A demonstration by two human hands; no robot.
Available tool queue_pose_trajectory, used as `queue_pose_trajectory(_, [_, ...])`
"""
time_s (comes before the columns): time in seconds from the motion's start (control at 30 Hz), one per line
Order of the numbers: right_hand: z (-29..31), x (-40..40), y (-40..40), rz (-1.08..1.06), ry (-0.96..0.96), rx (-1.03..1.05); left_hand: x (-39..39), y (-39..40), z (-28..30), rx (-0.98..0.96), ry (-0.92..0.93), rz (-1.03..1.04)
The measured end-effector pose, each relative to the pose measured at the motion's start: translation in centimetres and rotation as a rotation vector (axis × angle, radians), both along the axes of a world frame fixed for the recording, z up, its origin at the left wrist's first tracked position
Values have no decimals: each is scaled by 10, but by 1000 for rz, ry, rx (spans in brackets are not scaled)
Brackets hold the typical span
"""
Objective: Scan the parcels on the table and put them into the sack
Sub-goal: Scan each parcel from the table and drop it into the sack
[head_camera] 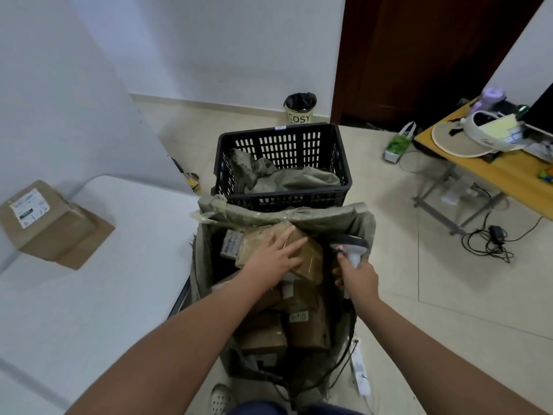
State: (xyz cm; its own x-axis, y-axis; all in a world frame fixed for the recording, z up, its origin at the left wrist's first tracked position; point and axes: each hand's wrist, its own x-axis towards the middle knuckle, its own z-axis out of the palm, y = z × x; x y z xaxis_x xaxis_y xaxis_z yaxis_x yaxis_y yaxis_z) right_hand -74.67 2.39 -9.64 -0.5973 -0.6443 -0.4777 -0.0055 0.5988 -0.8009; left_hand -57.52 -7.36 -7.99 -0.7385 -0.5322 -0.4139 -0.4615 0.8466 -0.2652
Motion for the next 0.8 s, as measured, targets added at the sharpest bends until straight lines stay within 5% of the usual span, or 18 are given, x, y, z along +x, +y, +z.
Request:
queue_pose_trajectory(0.13, [-1, -5, -2, 28, 7, -1, -2, -3, -5, 90, -33, 22])
queue_pose_trajectory(0.53, [9, 1, -7, 174, 15, -42, 36, -15, -5, 132, 341, 81])
queue_pose_trajectory(0.8, [54, 69, -46, 448, -116, -139, 132, -6, -3, 55, 607, 367])
